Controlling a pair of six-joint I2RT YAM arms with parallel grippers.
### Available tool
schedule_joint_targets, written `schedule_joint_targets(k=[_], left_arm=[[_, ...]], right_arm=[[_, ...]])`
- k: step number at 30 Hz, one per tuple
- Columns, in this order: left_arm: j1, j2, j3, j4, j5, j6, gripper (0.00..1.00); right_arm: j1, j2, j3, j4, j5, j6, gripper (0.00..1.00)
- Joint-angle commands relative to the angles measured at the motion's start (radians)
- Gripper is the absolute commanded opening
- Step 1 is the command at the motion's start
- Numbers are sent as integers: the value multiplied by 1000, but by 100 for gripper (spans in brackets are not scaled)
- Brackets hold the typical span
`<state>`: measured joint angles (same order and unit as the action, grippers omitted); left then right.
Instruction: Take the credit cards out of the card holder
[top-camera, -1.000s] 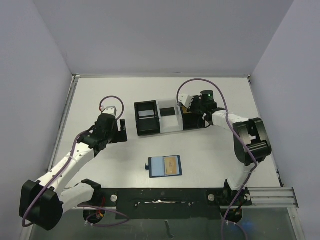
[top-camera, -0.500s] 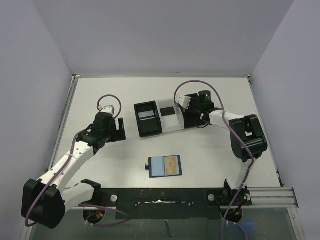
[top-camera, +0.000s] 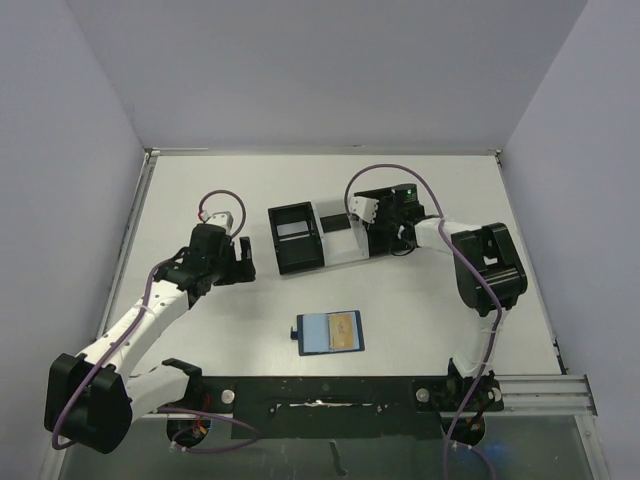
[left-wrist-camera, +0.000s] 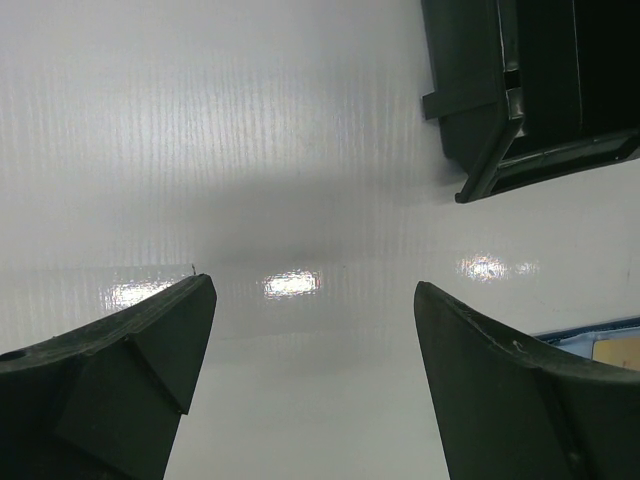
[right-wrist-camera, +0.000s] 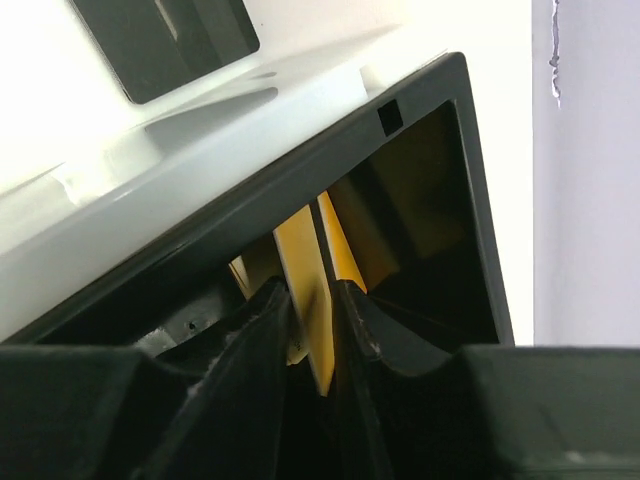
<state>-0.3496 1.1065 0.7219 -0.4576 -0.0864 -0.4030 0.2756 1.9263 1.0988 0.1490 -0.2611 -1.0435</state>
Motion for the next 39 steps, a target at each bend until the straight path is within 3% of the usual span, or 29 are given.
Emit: schedule_joint_targets(k=[1,8,20,26,30,31,33,37,39], left_arm=[[8,-15,18,60,25,18,81],[8,-13,17,61,32,20,81],[8,4,18,63,48,20,81],[8,-1,17,67,56,20,81],[8,-8,14,73,78,20,81],[8,-12,12,76,85,20,81],[8,-19,11,74,86,9,81],[8,-44,-1,102,125,-9,81],[8,-56,-13,128,184,-35,81]], right_arm=[[-7,-32,35,-13,-47,-12,28],[-14,-42,36,-54,-52,19,48],[-16,-160,9,-65,-109,106,53],[-14,-280,-61,36,-105,238,54],[-11,-428,-151,144,-77,502,59],[-9,-467,-167,142,-49,645,66],[-12,-563,-203,138,-23,840,69],[-5,-787,-436,289,-24,1255,80],[-1,-874,-511,275,19,1415,86]])
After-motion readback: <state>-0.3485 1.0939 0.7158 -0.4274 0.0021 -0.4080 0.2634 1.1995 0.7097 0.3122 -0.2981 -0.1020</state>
